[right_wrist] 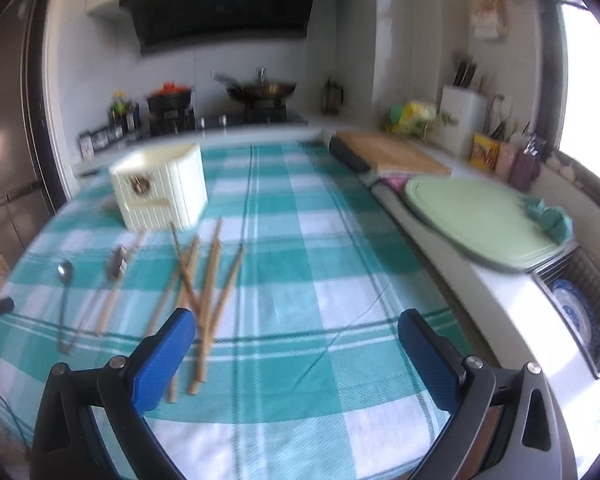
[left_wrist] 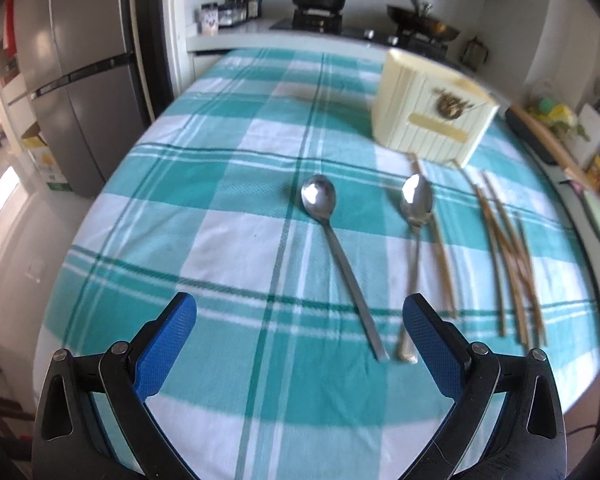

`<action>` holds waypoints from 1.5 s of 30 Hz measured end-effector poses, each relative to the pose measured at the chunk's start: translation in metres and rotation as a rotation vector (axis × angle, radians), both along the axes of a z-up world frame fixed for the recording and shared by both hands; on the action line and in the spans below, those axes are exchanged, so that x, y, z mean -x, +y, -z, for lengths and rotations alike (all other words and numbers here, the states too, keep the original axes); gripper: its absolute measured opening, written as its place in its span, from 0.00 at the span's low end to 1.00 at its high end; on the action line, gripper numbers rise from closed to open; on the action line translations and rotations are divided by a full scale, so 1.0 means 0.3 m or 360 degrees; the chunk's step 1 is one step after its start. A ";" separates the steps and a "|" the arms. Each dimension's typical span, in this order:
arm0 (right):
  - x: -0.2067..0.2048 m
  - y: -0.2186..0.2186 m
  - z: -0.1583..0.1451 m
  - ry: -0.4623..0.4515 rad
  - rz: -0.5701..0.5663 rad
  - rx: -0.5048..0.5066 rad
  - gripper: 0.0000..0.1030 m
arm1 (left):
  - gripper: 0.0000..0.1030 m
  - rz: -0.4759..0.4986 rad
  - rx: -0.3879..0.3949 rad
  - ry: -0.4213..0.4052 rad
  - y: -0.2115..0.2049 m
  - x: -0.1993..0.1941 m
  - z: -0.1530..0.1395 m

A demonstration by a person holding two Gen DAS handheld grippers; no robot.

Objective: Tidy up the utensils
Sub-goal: 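Lower the left tool onto a steel spoon while the right tool grasps a chopstick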

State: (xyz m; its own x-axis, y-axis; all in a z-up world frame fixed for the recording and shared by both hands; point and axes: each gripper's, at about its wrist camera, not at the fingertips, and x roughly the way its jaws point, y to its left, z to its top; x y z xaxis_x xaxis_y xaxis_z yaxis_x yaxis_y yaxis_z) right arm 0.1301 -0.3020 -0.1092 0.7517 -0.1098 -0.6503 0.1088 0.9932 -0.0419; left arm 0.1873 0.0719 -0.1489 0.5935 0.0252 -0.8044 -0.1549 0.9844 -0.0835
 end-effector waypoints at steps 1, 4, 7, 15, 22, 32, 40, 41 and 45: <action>-0.037 0.001 0.028 0.0044 -0.0027 -0.0002 0.99 | 1.00 -0.0006 -0.0019 0.0015 -0.001 -0.028 0.015; -0.133 0.031 0.098 0.0145 -0.0116 -0.0006 0.90 | 1.00 -0.0024 -0.0095 0.0049 -0.013 -0.101 0.059; -0.246 0.063 0.184 0.0266 -0.0174 -0.0037 0.86 | 1.00 -0.0047 -0.0150 0.0098 -0.020 -0.155 0.108; -0.414 0.132 0.318 0.0448 -0.0213 0.0012 0.85 | 1.00 -0.0133 -0.0199 0.0164 -0.017 -0.224 0.183; -0.421 0.143 0.331 0.0526 -0.0259 0.0089 0.80 | 1.00 -0.0067 -0.0289 0.0194 -0.040 -0.240 0.200; -0.381 0.009 0.314 0.0703 -0.0326 0.0144 0.77 | 1.00 0.0066 -0.0143 0.0323 0.126 -0.211 0.206; -0.500 -0.008 0.325 0.0799 -0.0397 0.0006 0.65 | 0.98 0.0337 -0.0248 0.0374 0.010 -0.362 0.206; -0.523 -0.001 0.323 0.0798 -0.0404 0.0011 0.62 | 0.94 0.0341 -0.0243 0.0380 0.005 -0.384 0.206; -0.641 0.034 0.318 0.0818 -0.0390 -0.0006 0.33 | 0.70 0.0310 -0.0105 0.0434 0.010 -0.490 0.202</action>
